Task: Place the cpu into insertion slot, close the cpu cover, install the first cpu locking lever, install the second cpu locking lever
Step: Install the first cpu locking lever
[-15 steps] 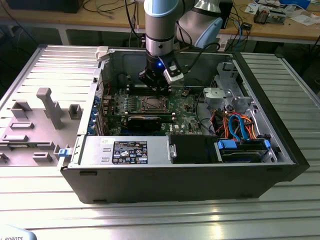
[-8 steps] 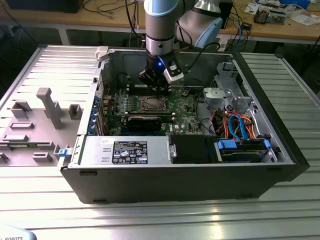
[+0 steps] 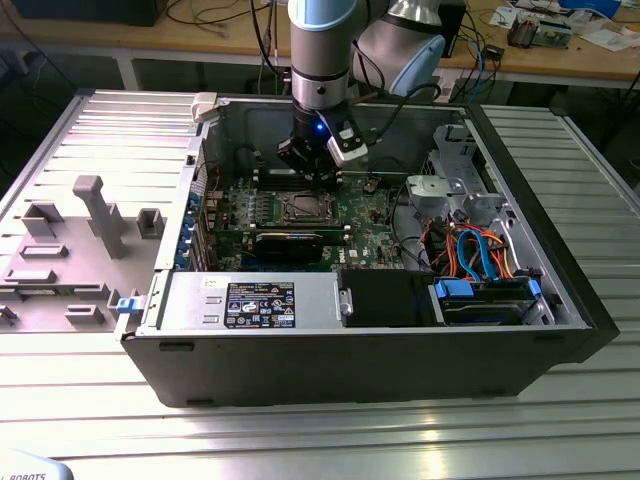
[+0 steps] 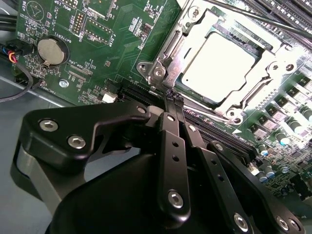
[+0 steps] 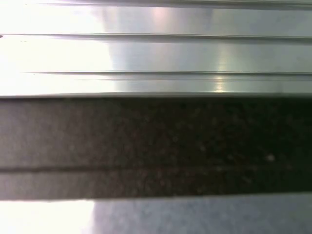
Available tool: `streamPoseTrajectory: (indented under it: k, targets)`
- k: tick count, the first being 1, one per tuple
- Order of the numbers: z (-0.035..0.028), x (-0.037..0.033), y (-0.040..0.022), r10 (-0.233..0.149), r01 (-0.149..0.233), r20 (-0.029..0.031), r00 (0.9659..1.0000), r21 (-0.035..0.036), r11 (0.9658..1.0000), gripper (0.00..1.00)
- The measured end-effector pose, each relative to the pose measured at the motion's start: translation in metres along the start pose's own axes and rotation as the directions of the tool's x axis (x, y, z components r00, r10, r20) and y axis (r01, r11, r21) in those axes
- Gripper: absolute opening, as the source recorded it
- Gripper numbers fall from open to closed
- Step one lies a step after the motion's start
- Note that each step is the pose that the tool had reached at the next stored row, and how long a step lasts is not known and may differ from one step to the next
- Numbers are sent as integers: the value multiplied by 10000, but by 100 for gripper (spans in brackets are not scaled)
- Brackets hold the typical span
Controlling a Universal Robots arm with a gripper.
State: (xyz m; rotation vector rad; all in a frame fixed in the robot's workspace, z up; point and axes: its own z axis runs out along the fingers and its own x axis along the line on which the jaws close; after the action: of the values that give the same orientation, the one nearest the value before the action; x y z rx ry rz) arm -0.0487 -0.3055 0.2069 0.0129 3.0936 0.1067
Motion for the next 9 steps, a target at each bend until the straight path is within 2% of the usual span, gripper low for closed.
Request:
streamPoseTrajectory:
  k: [7, 8, 9]
  targets:
    - [-2, 0, 0, 0, 0, 0, 10000, 0, 10000, 12]
    - [-3, 0, 0, -2, 2, -1, 10000, 16, 10000, 12]
    - [12, 0, -1, -8, 8, 0, 10000, 161, 9999, 12]
